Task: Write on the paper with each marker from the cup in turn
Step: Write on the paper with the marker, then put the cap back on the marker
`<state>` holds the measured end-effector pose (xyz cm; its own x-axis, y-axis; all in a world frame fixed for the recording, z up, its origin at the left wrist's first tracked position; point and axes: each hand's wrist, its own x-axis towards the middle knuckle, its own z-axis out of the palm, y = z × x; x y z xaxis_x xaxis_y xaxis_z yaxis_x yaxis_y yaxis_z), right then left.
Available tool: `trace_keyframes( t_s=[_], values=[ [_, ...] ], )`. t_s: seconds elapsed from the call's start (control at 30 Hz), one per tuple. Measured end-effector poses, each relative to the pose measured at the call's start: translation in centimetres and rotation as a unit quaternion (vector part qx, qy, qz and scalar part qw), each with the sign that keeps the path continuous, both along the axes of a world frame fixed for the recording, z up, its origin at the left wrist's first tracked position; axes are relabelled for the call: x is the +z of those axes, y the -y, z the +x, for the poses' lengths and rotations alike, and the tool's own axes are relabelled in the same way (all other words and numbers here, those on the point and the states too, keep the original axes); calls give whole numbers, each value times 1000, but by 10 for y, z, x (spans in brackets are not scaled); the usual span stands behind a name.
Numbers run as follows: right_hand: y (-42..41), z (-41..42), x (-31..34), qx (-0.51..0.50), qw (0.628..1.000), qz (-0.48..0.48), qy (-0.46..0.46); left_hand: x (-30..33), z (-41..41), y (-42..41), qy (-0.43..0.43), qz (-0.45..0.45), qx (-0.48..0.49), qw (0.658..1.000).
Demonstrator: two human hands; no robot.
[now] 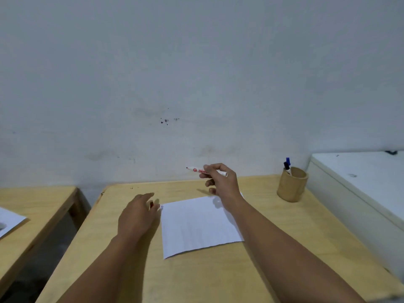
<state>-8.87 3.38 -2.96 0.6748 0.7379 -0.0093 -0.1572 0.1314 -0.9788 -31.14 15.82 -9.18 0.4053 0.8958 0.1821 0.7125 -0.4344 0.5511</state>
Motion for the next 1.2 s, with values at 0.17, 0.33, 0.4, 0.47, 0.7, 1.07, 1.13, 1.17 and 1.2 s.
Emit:
trace_keyframes(
  t_s=[0.17, 0.33, 0.4, 0.47, 0.7, 1.07, 1.13, 1.17, 1.2],
  values=[
    [40, 12, -4, 17, 999, -24, 17, 2, 11, -1, 71, -49, 39, 995],
    [73, 15, 6, 33, 999, -15, 24, 46, 36, 26, 213, -121, 9, 970],
    [86, 15, 12, 38, 999, -11, 23, 65, 49, 40, 279, -160, -19, 947],
    [98, 17, 17, 34, 998, -23, 41, 81, 60, 55, 342, -219, -34, 913],
    [129, 22, 26, -1, 992, -25, 126, 114, 87, 97, 449, -372, -50, 811],
    [156, 33, 39, -20, 986, -22, 165, 132, 118, 132, 419, -374, -98, 822],
    [159, 38, 39, -25, 984, -19, 173, 134, 125, 138, 407, -361, -105, 832],
    [160, 40, 39, -29, 984, -19, 177, 134, 129, 140, 403, -355, -108, 836],
    [161, 44, 39, -34, 982, -22, 185, 135, 133, 142, 401, -352, -110, 839]
  ],
)
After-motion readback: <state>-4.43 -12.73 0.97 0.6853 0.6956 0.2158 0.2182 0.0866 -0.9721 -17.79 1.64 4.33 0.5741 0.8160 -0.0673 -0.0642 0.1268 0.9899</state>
